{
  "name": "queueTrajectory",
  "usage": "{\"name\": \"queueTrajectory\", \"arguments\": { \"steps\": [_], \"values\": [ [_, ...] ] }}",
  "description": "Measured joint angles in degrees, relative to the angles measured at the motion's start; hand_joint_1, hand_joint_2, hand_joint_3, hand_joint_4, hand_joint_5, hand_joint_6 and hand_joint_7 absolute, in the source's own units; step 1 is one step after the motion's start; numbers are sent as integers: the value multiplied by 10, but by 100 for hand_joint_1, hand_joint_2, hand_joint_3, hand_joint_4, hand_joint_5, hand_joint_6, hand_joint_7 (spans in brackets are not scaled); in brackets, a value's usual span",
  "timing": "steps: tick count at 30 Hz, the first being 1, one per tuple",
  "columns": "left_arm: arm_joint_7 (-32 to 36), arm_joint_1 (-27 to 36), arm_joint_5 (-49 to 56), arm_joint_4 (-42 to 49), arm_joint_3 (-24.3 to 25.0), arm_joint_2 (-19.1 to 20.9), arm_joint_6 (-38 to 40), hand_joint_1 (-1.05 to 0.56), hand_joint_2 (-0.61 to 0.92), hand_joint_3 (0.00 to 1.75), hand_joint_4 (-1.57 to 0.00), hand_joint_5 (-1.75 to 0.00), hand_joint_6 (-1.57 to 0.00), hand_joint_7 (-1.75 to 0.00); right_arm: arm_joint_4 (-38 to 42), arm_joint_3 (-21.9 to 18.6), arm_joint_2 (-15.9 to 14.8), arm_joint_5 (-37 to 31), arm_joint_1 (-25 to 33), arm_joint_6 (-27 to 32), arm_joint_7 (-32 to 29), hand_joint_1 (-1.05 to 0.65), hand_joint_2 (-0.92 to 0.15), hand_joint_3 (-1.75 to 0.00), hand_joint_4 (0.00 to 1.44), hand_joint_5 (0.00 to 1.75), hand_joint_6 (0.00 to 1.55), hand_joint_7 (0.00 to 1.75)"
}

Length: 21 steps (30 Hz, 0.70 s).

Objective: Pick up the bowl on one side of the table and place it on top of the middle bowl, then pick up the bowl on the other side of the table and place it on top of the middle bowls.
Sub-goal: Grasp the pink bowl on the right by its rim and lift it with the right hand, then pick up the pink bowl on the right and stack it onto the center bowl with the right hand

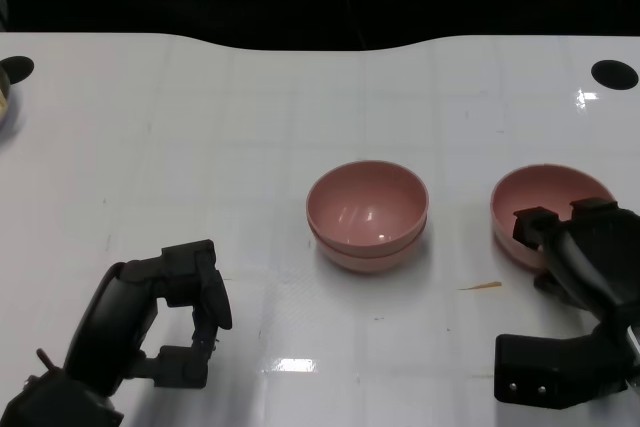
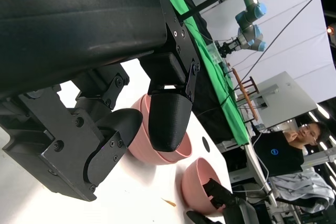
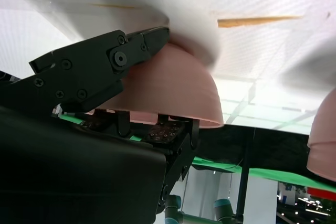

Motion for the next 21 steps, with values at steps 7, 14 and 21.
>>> {"name": "queueTrajectory", "arguments": {
  "steps": [7, 14, 21],
  "values": [
    [-10, 0, -1, 0, 0, 0, 3, -2, 30, 155, -96, -175, -86, -161, -62, -3, -11, 12, -11, -9, -30, -17, -90, -8, 99, 175, 80, 164],
    [-12, 0, -1, -1, 0, -1, 4, -3, 30, 157, -96, -175, -86, -162, -189, -20, -10, 34, -15, -30, -22, -16, -38, -106, 100, 175, 74, 174],
    [-12, 6, -1, -11, -1, -5, 11, -2, 29, 159, -98, -175, -86, -161, -238, -6, 33, 36, -24, -34, 24, -16, -34, -101, 100, 175, 82, 161]
  ]
}}
